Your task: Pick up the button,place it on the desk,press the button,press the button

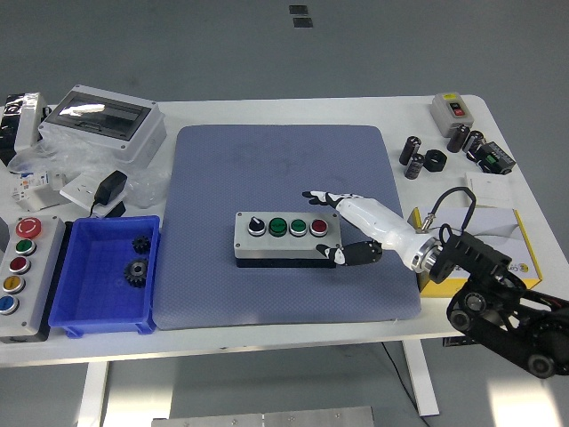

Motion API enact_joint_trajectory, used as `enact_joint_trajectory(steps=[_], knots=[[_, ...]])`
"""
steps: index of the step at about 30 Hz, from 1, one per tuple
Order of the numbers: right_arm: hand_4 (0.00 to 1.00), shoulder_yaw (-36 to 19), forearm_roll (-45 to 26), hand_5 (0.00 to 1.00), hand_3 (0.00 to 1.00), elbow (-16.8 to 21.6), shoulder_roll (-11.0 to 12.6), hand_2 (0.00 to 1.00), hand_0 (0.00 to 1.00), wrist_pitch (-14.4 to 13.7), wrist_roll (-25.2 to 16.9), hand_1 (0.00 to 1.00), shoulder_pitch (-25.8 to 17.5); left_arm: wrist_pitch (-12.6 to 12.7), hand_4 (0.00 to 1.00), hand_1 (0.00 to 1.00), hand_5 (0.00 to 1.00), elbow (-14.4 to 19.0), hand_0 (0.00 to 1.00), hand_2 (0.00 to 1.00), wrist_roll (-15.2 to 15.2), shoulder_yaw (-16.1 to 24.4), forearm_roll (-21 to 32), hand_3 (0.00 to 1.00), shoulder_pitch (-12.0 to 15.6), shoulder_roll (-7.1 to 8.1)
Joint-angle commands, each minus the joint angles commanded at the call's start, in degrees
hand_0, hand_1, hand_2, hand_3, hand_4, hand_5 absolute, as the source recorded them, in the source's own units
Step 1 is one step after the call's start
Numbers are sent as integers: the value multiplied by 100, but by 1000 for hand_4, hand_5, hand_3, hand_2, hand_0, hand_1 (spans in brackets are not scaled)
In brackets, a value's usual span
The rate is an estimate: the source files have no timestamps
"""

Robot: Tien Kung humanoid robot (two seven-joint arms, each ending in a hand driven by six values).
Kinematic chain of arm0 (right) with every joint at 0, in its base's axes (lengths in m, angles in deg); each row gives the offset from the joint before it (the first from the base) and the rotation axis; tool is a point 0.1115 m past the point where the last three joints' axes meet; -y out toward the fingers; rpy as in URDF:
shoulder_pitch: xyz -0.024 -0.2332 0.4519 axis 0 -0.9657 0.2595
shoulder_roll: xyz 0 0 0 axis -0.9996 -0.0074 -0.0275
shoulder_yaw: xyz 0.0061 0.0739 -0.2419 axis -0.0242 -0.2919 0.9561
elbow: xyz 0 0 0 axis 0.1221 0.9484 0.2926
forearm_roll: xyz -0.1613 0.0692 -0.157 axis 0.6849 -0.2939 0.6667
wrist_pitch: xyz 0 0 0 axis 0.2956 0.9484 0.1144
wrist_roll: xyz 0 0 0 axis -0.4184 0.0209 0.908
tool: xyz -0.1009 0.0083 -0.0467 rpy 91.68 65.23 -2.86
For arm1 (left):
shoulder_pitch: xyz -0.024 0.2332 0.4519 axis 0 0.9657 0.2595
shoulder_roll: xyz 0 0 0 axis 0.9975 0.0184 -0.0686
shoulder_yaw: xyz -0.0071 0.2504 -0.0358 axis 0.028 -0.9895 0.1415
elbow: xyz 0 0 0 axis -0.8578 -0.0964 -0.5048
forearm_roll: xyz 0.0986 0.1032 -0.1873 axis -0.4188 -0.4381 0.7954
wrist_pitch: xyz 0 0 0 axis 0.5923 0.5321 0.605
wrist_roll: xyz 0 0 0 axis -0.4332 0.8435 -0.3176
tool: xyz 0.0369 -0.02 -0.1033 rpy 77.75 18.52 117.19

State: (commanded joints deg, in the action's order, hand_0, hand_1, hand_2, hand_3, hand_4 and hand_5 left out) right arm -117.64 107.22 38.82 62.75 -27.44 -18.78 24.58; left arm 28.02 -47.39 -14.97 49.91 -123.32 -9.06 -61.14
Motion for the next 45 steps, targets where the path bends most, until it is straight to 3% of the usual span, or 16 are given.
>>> enact_joint_trajectory(steps=[6, 11, 14, 15, 20, 21, 23, 26, 27, 32, 33, 36, 45], knots=[[656, -946, -902, 5, 993, 909, 526, 895, 928, 650, 297, 880, -364, 7, 613, 538, 180, 0, 625, 526, 18, -6, 53, 593, 38, -1], [654, -1530, -1225, 3, 997, 1597, 737, 899, 933, 1415, 981, 882, -121, 1, 612, 538, 179, 0, 625, 526, 18, -29, 91, 593, 38, -6], [654, -1470, -1305, 3, 997, 1769, 741, 899, 933, 1845, 1368, 882, 191, -8, 612, 538, 179, 0, 625, 526, 18, -47, 109, 593, 28, -12], [548, -1409, -1335, 69, 894, 1770, 730, 799, 753, 1975, 1487, 775, 295, -10, 610, 537, 177, 0, 624, 525, 17, -58, 121, 592, 25, -12], [548, -1019, -1450, 69, 894, 1693, 627, 799, 753, 2672, 2109, 775, 780, -17, 610, 537, 177, 0, 624, 525, 27, -87, 159, 592, 24, -4], [281, -949, -1441, 92, 771, 1664, 593, 631, 197, 2797, 2216, 437, 838, -17, 611, 537, 175, 0, 624, 524, 31, -93, 168, 591, 27, -3], [281, -856, -1406, 92, 771, 1605, 522, 631, 197, 2987, 2352, 437, 909, -18, 611, 537, 175, 0, 624, 524, 39, -101, 182, 591, 34, -2], [281, -782, -1314, 92, 771, 1535, 435, 631, 197, 3111, 2471, 437, 965, -20, 611, 537, 175, 0, 624, 524, 49, -112, 198, 591, 43, -3], [317, -768, -1287, 17, 746, 1519, 413, 314, 17, 3135, 2500, 190, 976, -20, 611, 538, 175, 0, 624, 524, 52, -114, 201, 590, 44, -4], [317, -736, -1203, 17, 746, 1445, 367, 314, 17, 3164, 2566, 190, 1002, -24, 611, 538, 175, 0, 624, 524, 52, -122, 209, 590, 43, -5], [377, -727, -1194, 2, 747, 1423, 357, 271, 2, 3162, 2571, 156, 1006, -25, 611, 537, 174, 0, 624, 524, 52, -124, 209, 591, 42, -5], [377, -689, -1183, 2, 747, 1325, 303, 271, 2, 3138, 2565, 156, 1014, -27, 611, 537, 174, 0, 624, 524, 54, -122, 203, 591, 40, -4], [411, -598, -1096, 2, 755, 727, 64, 257, 2, 2996, 2497, 134, 975, -31, 611, 537, 175, 0, 624, 524, 52, -129, 197, 590, 35, -7]])
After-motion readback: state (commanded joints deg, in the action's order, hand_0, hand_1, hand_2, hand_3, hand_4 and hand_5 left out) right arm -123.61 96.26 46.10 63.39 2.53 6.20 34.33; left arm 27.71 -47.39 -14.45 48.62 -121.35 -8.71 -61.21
